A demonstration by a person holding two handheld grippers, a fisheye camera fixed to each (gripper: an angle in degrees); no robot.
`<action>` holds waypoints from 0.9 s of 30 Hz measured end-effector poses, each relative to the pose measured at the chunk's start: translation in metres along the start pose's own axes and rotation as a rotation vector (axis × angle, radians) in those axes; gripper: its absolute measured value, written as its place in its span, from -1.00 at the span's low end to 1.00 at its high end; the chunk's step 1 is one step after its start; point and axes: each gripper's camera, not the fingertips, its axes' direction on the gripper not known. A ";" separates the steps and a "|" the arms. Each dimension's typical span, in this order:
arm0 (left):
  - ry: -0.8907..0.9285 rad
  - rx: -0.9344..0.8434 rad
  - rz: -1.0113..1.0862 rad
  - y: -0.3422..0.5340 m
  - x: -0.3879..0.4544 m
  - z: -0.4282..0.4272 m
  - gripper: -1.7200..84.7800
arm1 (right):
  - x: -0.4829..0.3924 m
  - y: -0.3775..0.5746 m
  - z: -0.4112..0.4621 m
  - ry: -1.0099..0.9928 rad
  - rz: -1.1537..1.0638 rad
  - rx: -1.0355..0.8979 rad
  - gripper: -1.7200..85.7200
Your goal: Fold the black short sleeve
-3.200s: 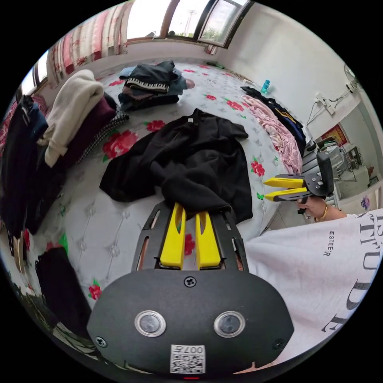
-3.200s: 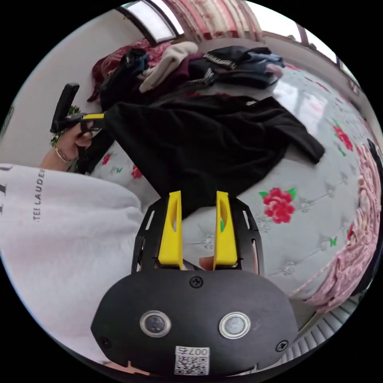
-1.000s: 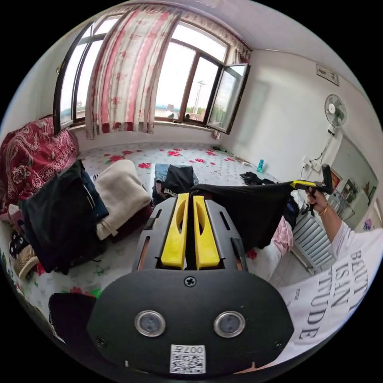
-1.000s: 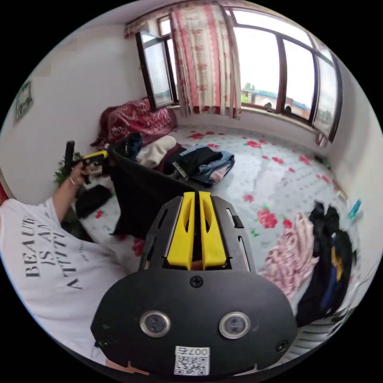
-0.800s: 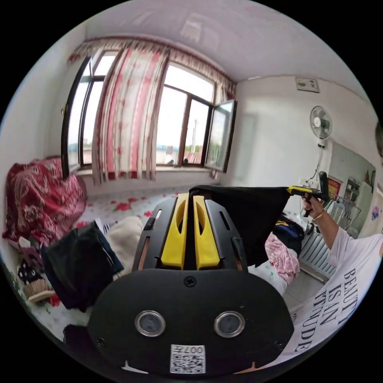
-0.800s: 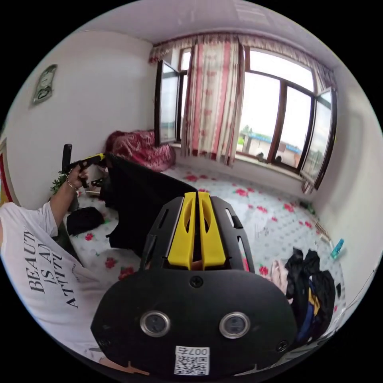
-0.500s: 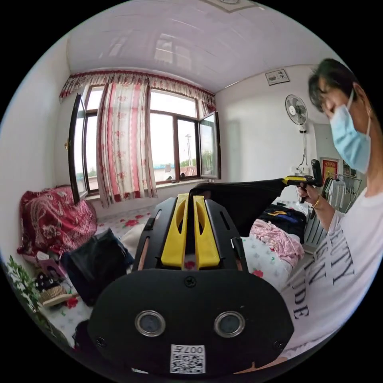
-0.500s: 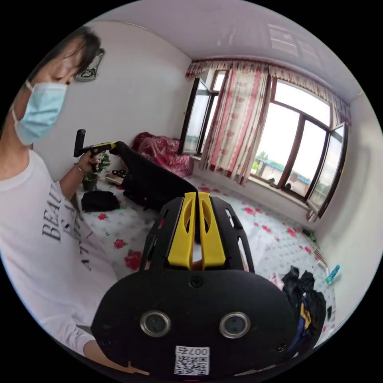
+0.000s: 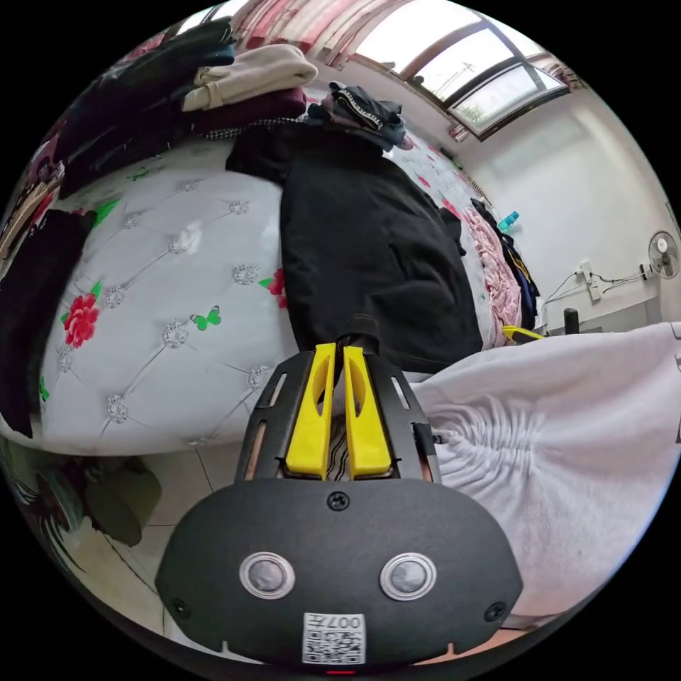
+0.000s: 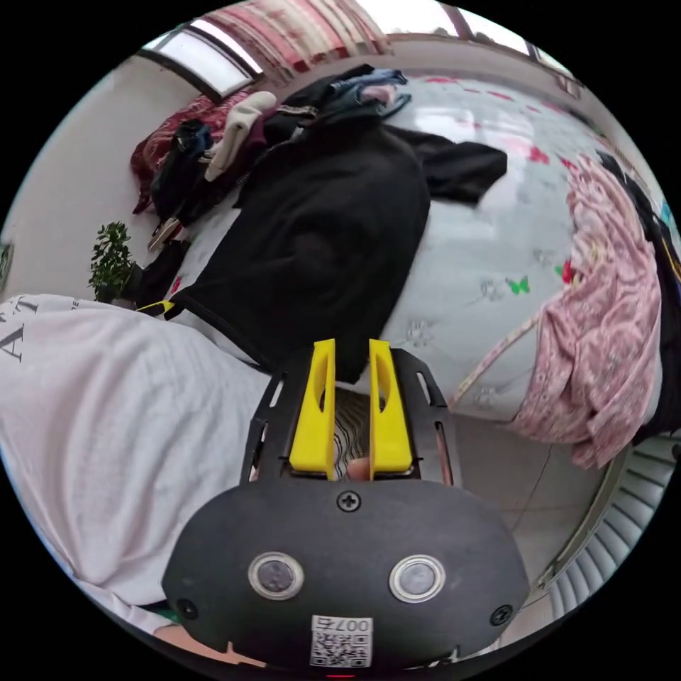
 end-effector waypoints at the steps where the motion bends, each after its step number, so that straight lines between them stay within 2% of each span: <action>1: -0.014 -0.013 0.005 -0.006 -0.001 0.002 -0.97 | 0.008 0.003 0.006 -0.001 0.036 -0.018 -0.88; 9: -0.020 -0.054 -0.005 -0.038 -0.015 0.011 -0.97 | 0.031 -0.008 0.059 -0.117 0.150 -0.085 -0.82; 16: -0.044 -0.035 0.031 -0.077 -0.015 0.016 -0.97 | 0.018 -0.070 0.079 -0.108 0.103 -0.106 -0.92; 19: -0.096 -0.035 0.026 -0.104 -0.023 0.026 -0.97 | 0.012 -0.114 0.058 -0.115 0.045 -0.010 -0.93; 23: -0.101 -0.040 -0.011 -0.139 -0.030 0.037 -0.97 | 0.016 -0.163 0.030 -0.151 0.089 0.141 -0.90; 27: -0.102 -0.040 0.020 -0.162 -0.025 0.041 -0.97 | 0.013 -0.166 0.029 -0.078 0.084 0.143 -0.87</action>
